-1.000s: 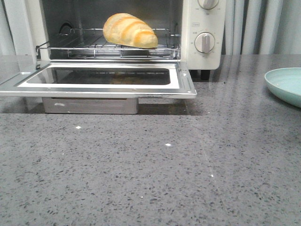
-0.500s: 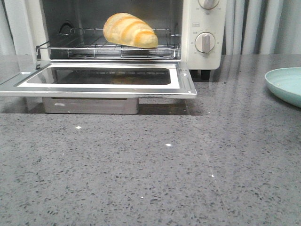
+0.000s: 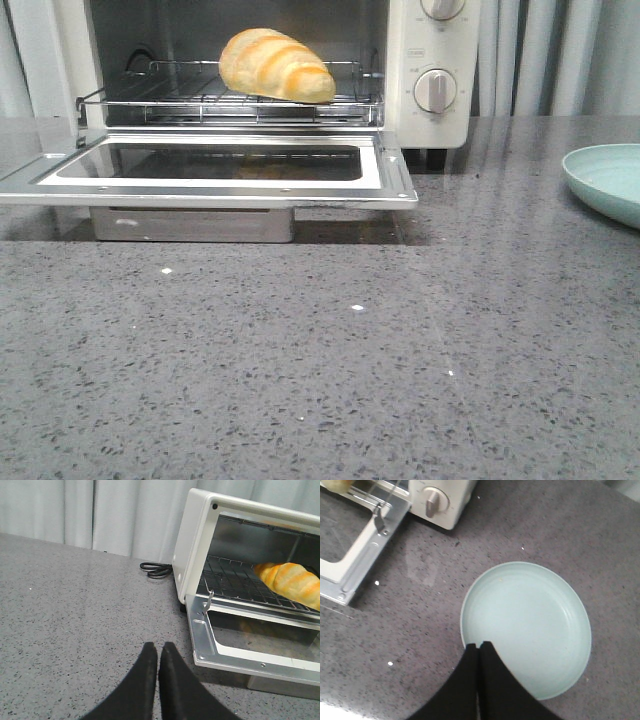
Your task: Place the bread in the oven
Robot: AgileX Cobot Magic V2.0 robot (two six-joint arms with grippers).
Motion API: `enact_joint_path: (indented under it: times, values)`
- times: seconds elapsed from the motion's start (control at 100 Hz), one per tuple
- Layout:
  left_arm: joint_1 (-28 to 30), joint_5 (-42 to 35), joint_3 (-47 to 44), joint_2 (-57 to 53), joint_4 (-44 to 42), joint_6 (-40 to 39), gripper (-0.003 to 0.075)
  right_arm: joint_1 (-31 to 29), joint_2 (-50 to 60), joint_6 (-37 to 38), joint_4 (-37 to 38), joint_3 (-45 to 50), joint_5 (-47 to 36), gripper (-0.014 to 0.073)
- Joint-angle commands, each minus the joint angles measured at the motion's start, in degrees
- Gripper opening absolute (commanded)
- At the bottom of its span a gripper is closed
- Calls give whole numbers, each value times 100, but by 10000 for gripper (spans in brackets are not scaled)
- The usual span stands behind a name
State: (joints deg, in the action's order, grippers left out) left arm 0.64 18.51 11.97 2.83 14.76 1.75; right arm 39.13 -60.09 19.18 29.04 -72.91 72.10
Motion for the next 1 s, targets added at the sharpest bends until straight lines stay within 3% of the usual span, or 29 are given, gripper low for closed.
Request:
enact_joint_path:
  times: [0.0, 0.45, 0.6, 0.74, 0.99]
  values:
    - [1, -442, 153, 71, 87, -54, -21, -355, 416, -25, 111, 233, -44, -75]
    - [1, -442, 153, 71, 87, -54, -21, -2604, 2722, -63, -1173, 3199, -2653, -75]
    - [1, -442, 153, 71, 87, -54, -21, -3159, 3314, -835, -1956, 3918, -3554, -75]
    - [1, -442, 153, 71, 87, -54, -21, -3694, 3750, -921, -2313, 4523, -4244, -75]
    - [1, -442, 153, 71, 87, -54, -21, -4480, 4265, -1918, -3105, 5321, -4943, -75]
